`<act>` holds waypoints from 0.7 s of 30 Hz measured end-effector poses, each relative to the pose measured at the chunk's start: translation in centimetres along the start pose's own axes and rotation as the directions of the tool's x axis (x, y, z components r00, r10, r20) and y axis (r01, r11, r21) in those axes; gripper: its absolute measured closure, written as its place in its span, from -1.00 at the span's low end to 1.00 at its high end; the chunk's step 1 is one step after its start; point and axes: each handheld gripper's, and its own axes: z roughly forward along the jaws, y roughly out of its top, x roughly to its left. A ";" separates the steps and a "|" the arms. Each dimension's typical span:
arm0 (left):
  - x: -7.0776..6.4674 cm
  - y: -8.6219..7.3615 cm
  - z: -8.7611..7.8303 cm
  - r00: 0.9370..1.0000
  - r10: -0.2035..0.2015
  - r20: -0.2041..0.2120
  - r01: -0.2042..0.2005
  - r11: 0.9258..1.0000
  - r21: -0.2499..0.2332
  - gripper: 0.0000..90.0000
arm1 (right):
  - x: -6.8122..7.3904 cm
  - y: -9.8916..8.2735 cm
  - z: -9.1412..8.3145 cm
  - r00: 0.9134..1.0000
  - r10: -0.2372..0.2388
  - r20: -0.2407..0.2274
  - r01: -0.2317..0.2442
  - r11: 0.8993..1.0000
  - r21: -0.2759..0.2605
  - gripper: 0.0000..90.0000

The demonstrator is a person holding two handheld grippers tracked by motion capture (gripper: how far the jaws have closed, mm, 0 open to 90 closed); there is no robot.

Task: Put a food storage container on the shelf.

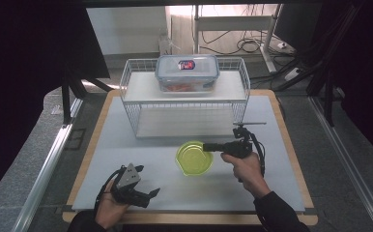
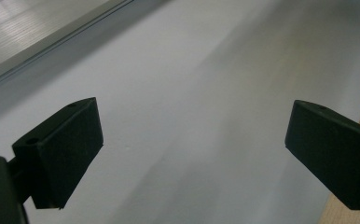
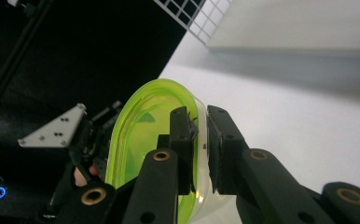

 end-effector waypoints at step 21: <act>0.0 0.0 0.0 1.000 0.007 -0.002 -0.007 1.000 -0.002 -0.91 | 3.5 5.1 -2.8 0.999 -0.050 -0.013 0.049 0.994 -0.095 0.82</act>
